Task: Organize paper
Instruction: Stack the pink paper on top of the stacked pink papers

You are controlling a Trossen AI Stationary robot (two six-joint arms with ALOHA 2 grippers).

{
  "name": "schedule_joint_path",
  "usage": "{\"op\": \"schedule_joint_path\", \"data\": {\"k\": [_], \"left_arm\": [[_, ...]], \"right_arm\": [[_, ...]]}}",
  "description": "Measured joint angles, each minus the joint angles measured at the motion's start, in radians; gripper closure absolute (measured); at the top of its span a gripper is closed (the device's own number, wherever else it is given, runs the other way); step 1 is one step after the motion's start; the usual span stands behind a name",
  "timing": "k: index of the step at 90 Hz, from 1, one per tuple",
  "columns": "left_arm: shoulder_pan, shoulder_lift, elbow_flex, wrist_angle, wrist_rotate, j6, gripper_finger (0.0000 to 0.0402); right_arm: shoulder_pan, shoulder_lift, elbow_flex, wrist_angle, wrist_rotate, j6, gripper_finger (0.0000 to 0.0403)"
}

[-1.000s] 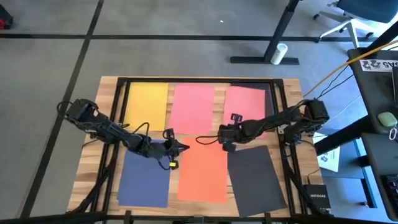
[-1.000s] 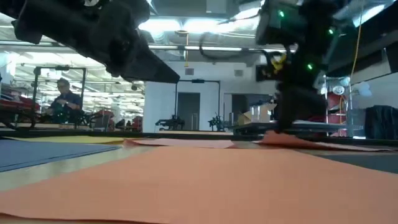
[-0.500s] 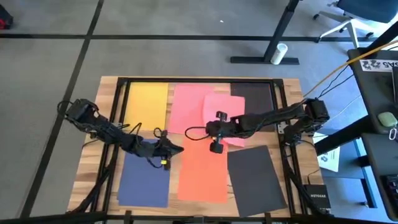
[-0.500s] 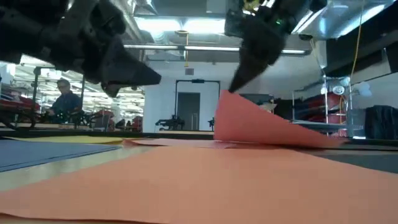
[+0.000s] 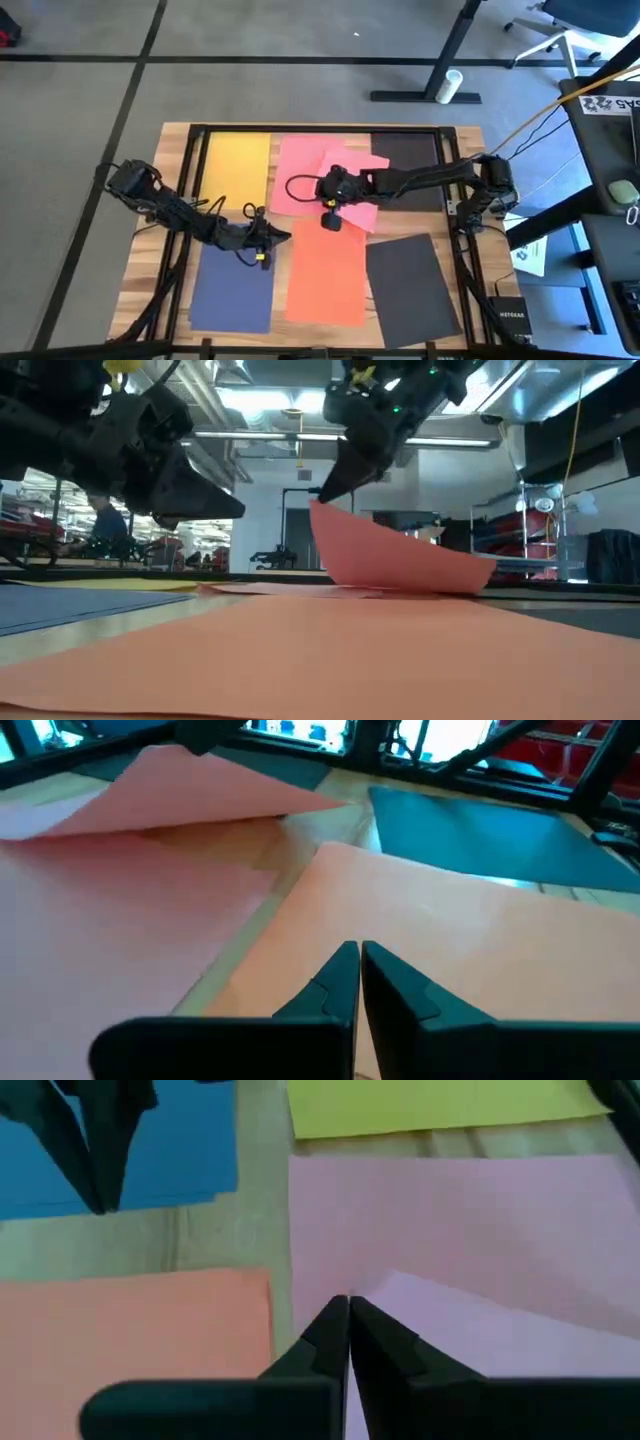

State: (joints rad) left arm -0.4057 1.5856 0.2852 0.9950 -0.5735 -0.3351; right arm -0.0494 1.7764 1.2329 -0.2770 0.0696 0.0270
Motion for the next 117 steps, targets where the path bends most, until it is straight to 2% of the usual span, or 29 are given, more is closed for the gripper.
{"op": "schedule_joint_path", "data": {"k": [27,67,97,117], "left_arm": [[0.001,0.0,-0.011,0.015,0.0,0.002,0.0402],[0.001,0.001,-0.011,0.011,0.0,0.004,0.0402],[0.001,0.001,-0.011,0.015,0.0,0.006,0.0402],[0.001,0.001,-0.011,0.016,0.0,0.009,0.0402]], "right_arm": [[-0.026,0.112,0.121,0.046,-0.094,-0.065,0.0403],[-0.056,0.28,0.29,0.017,-0.307,-0.187,0.0403],[-0.106,0.305,0.318,0.029,-0.38,-0.24,0.0403],[-0.154,0.304,0.35,0.04,-0.466,-0.275,0.0403]]}}
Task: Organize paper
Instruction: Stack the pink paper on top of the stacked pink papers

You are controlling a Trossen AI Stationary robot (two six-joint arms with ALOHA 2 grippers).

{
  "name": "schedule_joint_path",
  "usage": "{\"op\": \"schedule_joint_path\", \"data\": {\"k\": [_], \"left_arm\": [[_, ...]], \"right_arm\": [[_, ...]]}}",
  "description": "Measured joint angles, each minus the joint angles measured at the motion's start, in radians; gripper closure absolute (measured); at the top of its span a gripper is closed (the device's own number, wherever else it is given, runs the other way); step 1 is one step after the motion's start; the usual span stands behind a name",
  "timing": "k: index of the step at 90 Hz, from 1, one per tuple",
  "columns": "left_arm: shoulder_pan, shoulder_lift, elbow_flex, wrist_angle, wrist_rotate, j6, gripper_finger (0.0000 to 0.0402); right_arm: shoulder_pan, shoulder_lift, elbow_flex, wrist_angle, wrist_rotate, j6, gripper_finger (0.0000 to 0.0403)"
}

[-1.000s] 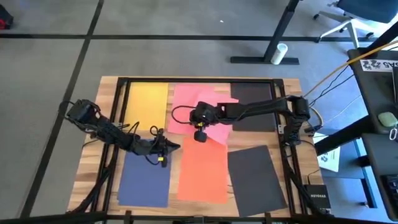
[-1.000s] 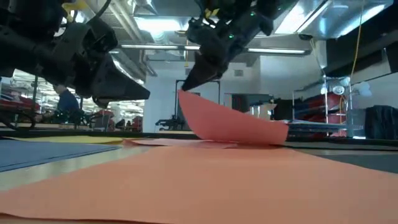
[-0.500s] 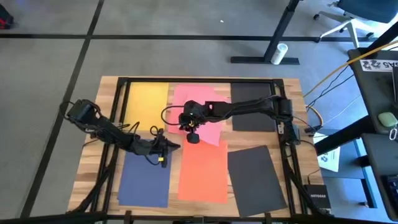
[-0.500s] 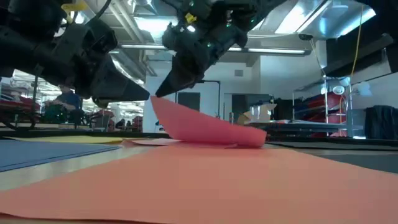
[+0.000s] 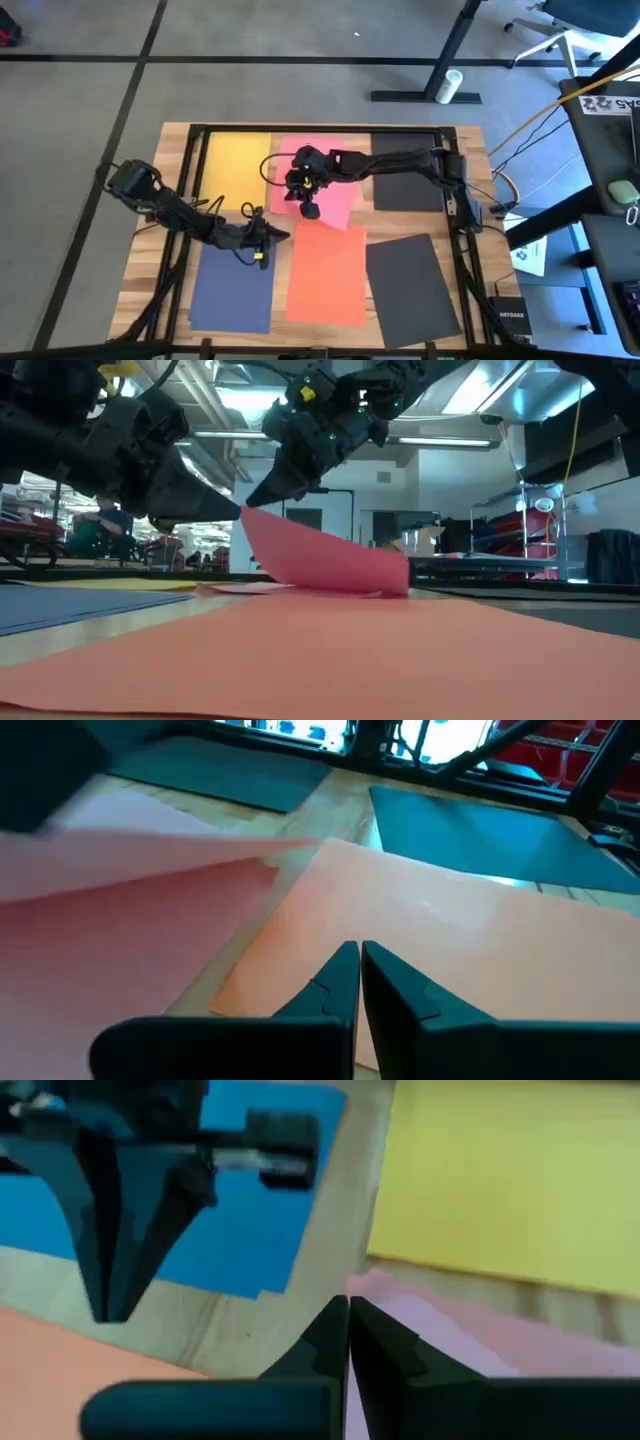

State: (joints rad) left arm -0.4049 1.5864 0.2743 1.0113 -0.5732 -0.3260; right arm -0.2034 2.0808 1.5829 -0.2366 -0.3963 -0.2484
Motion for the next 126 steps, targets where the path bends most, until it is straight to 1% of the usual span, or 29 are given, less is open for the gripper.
{"op": "schedule_joint_path", "data": {"k": [22,41,55,69,86,106,126], "left_arm": [[0.0,0.0,0.0,-0.005,0.0,0.011,0.0402],[0.0,0.0,0.0,-0.005,0.0,0.015,0.0402],[0.001,0.0,0.0,-0.006,0.0,0.019,0.0402],[0.001,0.0,0.0,-0.006,0.0,0.019,0.0402],[0.001,0.0,0.001,-0.008,0.0,0.019,0.0402],[0.002,0.002,0.001,-0.014,0.0,0.019,0.0402],[0.02,0.067,0.002,0.015,0.0,-0.008,0.0402]], "right_arm": [[-0.029,0.0,0.01,0.011,-0.074,-0.05,0.0403],[-0.02,0.0,0.01,0.032,-0.174,-0.073,0.0403],[-0.018,0.0,0.01,0.031,-0.218,-0.076,0.0403],[-0.018,0.011,0.01,0.034,-0.223,-0.08,0.0403],[-0.02,0.058,0.008,0.056,-0.172,-0.087,0.0403],[-0.02,0.083,0.01,0.065,-0.165,-0.123,0.0403],[-0.02,0.094,0.01,0.098,-0.175,-0.135,0.0403]]}}
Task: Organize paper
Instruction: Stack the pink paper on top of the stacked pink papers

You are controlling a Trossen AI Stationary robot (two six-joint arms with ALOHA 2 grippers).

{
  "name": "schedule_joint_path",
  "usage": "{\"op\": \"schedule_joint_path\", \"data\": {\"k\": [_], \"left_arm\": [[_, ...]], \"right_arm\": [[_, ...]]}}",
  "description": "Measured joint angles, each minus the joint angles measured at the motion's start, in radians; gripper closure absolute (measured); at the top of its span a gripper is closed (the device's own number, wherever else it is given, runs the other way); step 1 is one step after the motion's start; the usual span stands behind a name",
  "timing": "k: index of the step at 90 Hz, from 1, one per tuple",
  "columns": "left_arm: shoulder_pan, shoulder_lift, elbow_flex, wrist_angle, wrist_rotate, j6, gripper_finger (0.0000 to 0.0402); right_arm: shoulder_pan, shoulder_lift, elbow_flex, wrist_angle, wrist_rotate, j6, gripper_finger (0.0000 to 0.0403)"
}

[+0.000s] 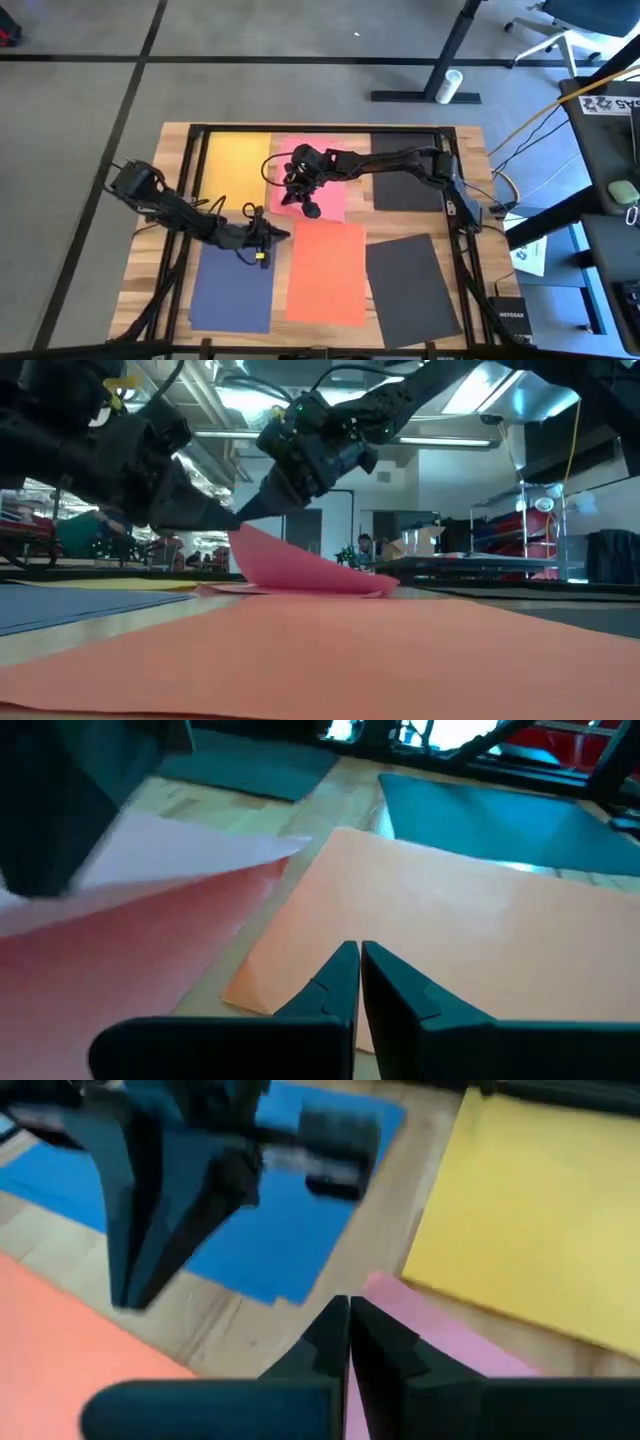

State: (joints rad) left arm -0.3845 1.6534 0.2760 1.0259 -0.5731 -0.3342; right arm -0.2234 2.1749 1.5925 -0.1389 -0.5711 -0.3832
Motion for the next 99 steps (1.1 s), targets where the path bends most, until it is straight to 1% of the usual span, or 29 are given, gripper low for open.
{"op": "schedule_joint_path", "data": {"k": [18,37,54,65,75,87,93,99], "left_arm": [[0.002,0.052,0.031,0.018,0.001,-0.001,0.0402],[-0.009,0.052,0.051,0.019,0.002,0.032,0.0402],[-0.009,0.052,0.052,0.014,0.003,0.028,0.0402],[-0.009,0.052,0.052,0.012,0.003,0.029,0.0402],[-0.009,0.052,0.052,0.011,0.003,0.028,0.0402],[-0.009,0.052,0.052,0.011,0.003,0.03,0.0402],[-0.009,0.052,0.052,0.01,0.003,0.031,0.0402],[-0.009,0.052,0.052,0.011,0.002,0.031,0.0402]], "right_arm": [[-0.001,0.003,0.0,0.055,0.032,0.003,0.0403],[-0.001,0.004,0.0,0.077,0.048,0.008,0.0403],[0.0,0.004,0.0,0.089,0.097,0.01,0.0397],[0.001,0.004,0.0,0.095,0.111,0.011,0.0375],[0.0,0.004,0.0,0.096,0.136,0.018,0.0342],[0.001,0.004,0.0,0.096,0.136,0.028,0.0306],[0.001,0.004,0.0,0.09,0.136,0.042,0.0297],[0.001,0.004,0.0,0.063,0.135,0.052,0.0298]]}}
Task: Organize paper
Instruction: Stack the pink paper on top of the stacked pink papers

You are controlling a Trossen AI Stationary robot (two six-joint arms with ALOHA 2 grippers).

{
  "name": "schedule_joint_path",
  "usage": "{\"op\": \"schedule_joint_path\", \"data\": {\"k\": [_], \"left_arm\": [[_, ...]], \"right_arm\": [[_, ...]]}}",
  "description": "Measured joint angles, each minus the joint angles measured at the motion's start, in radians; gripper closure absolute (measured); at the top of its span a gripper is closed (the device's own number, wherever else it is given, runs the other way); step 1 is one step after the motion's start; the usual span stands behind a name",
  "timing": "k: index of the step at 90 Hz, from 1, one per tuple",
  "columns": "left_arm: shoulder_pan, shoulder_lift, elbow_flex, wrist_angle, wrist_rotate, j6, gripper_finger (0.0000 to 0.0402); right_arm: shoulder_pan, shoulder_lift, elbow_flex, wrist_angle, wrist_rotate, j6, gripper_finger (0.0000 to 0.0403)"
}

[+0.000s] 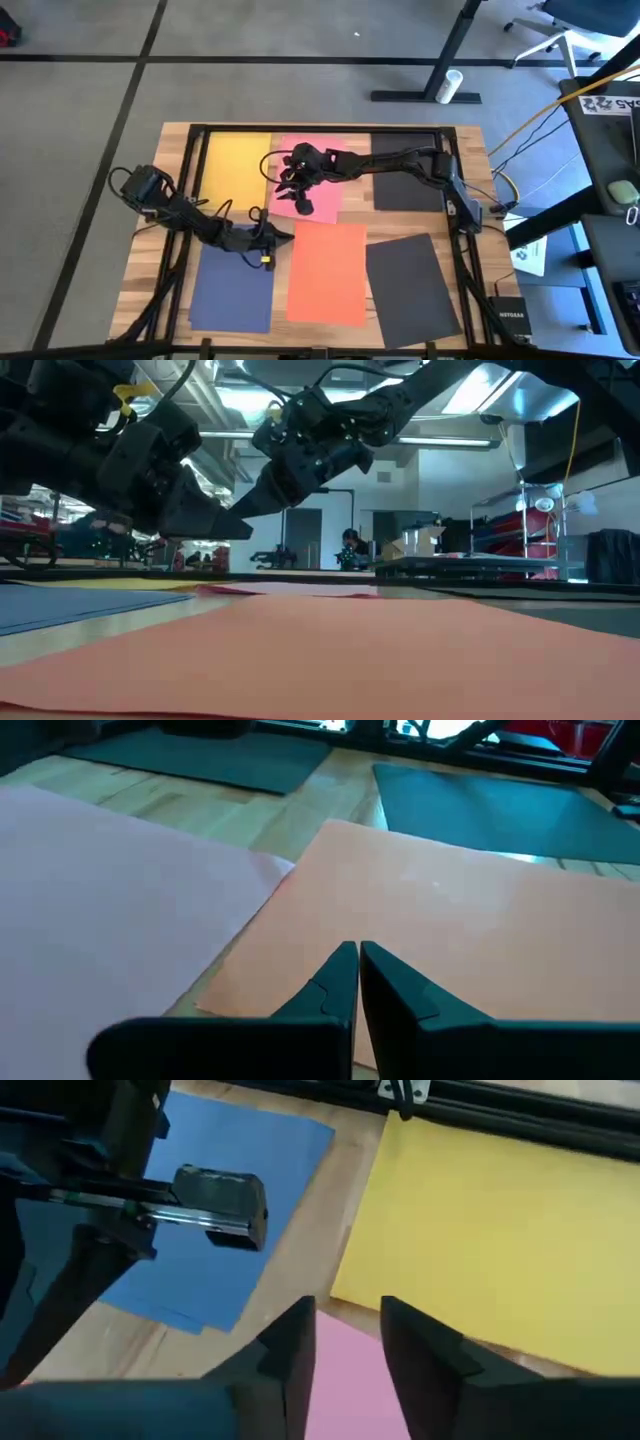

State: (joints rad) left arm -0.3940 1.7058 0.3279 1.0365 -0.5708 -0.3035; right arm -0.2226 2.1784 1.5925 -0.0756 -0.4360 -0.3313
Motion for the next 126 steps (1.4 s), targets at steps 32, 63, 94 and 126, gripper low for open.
{"op": "schedule_joint_path", "data": {"k": [32,63,94,126], "left_arm": [[-0.019,0.0,0.0,0.001,0.0,0.016,0.0402],[-0.019,0.0,0.0,0.003,0.01,0.011,0.0402],[-0.038,-0.002,0.0,0.006,0.014,0.003,0.0402],[-0.038,-0.002,0.0,0.008,0.014,0.008,0.0402]], "right_arm": [[0.035,-0.076,0.0,-0.492,0.042,0.014,0.0394],[0.187,-0.1,0.0,-0.76,0.182,0.156,0.0402],[0.16,-0.1,-0.088,-0.708,0.212,0.231,0.0403],[0.15,-0.1,-0.142,-0.673,0.167,0.257,0.0403]]}}
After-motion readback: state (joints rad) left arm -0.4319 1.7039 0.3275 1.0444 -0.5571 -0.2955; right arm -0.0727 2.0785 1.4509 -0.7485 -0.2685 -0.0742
